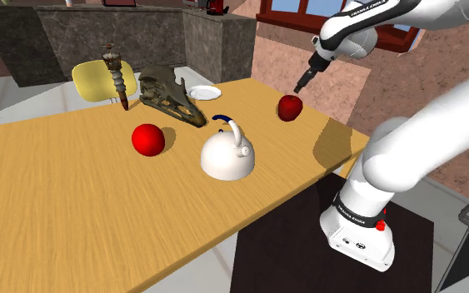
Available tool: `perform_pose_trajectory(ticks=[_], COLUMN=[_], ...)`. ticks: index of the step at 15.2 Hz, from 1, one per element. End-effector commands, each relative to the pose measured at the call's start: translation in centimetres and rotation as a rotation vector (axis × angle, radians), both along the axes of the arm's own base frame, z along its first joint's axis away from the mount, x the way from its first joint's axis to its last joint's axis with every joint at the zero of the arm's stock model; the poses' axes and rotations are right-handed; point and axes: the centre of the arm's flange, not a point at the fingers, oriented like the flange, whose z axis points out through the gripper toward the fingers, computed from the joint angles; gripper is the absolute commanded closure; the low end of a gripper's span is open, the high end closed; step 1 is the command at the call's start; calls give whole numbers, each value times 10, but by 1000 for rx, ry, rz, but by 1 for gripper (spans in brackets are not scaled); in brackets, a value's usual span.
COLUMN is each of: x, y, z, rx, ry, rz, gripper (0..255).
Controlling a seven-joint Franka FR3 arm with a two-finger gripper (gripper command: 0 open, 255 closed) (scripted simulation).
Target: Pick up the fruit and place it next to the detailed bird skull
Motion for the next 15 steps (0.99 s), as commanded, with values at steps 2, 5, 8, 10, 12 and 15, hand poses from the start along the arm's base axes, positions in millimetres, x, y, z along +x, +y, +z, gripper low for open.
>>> perform_pose_trajectory(ticks=[2,5,8,10,12,15], x=[2,9,15,19,19,19], y=[-27,-27,-27,-27,-27,-27], z=[-12,-26,-41,-49,-49,-49], rx=[-16,-16,-16,-16,-16,-16], ry=[-28,-28,-28,-28,-28,-28], rz=[17,17,17,17,17,17], gripper=[0,0,0,0,0,0])
